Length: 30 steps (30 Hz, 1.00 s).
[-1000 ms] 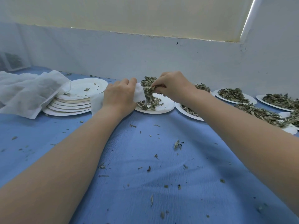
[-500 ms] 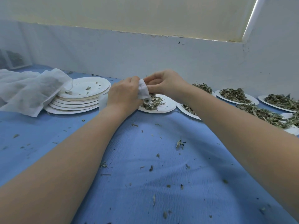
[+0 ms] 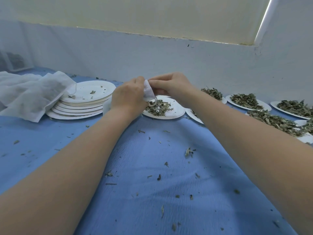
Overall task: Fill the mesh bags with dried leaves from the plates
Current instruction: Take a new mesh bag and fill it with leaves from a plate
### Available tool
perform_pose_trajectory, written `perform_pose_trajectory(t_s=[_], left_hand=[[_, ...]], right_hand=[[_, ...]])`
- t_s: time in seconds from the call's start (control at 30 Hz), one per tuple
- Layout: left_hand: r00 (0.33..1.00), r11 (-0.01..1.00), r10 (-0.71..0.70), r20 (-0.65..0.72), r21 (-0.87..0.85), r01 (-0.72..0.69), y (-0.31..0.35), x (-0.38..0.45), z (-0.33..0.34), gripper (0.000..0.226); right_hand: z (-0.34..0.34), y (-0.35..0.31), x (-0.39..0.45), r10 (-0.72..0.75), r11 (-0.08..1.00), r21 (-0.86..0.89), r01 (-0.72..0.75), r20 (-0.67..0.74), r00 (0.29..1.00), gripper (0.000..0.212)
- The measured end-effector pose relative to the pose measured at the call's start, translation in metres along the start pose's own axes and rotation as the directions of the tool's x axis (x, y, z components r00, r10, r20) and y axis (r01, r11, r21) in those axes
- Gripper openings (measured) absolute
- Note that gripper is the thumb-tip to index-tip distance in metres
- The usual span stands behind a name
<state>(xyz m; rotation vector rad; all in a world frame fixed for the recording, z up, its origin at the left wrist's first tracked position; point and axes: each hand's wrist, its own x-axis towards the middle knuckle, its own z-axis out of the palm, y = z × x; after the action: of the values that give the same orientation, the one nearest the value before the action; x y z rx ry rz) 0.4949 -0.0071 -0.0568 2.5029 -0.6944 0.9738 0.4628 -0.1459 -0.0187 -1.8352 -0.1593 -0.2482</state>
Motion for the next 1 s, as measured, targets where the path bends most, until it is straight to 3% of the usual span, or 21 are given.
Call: perform_pose_trajectory(t_s=[0.03,0.1,0.17,0.23,0.3,0.43,0.5,0.6,0.67,0.9,1.0], left_hand=[[1.000,1.000,-0.006,0.020,0.018,0.006,-0.001,0.000,0.001,0.029],[0.998,0.999,-0.028,0.053,0.044,0.025,-0.002,0.001,0.002,0.031],[0.997,0.998,-0.048,0.062,0.048,0.046,-0.002,0.002,0.002,0.033],[0.995,0.997,-0.068,0.073,0.036,0.066,-0.002,0.002,0.002,0.036],[0.992,0.995,-0.100,0.076,0.025,0.098,-0.004,0.002,0.002,0.037],[0.991,0.993,-0.121,0.053,0.020,0.120,-0.006,0.001,0.004,0.035],[0.992,0.993,-0.116,0.050,0.020,0.115,-0.006,0.002,0.004,0.035],[0.993,0.994,-0.105,0.045,0.022,0.104,-0.007,0.001,0.004,0.035],[0.994,0.995,-0.102,0.044,0.017,0.102,-0.007,0.001,0.004,0.036],[0.991,0.994,-0.105,0.089,0.021,0.103,-0.008,-0.001,0.004,0.047],[0.986,0.993,-0.109,0.126,0.060,0.103,-0.008,-0.002,0.003,0.049]], right_hand=[[-0.001,0.006,0.002,0.010,0.999,-0.038,-0.014,-0.106,0.994,0.012],[-0.001,0.017,0.007,0.022,0.925,-0.364,-0.105,-0.226,0.974,0.019],[0.004,0.026,0.008,0.076,0.724,-0.676,-0.140,-0.123,0.989,0.026],[0.009,0.032,0.007,0.182,0.617,-0.780,-0.107,0.009,0.983,0.026],[0.011,0.038,0.006,0.205,0.569,-0.820,-0.061,0.070,0.976,0.030],[-0.006,0.037,0.000,0.083,0.523,-0.852,0.020,0.074,0.994,0.028],[-0.018,0.032,0.000,0.080,0.527,-0.850,-0.005,0.044,0.996,0.042],[-0.020,0.025,0.000,0.226,0.417,-0.902,-0.115,-0.020,0.974,0.075],[-0.011,0.024,0.002,0.320,0.350,-0.920,-0.174,-0.057,0.946,0.084],[0.006,0.020,0.010,0.135,0.411,-0.905,-0.108,-0.056,0.989,0.026],[-0.006,0.018,0.009,0.045,0.512,-0.849,-0.128,-0.122,0.991,0.022]])
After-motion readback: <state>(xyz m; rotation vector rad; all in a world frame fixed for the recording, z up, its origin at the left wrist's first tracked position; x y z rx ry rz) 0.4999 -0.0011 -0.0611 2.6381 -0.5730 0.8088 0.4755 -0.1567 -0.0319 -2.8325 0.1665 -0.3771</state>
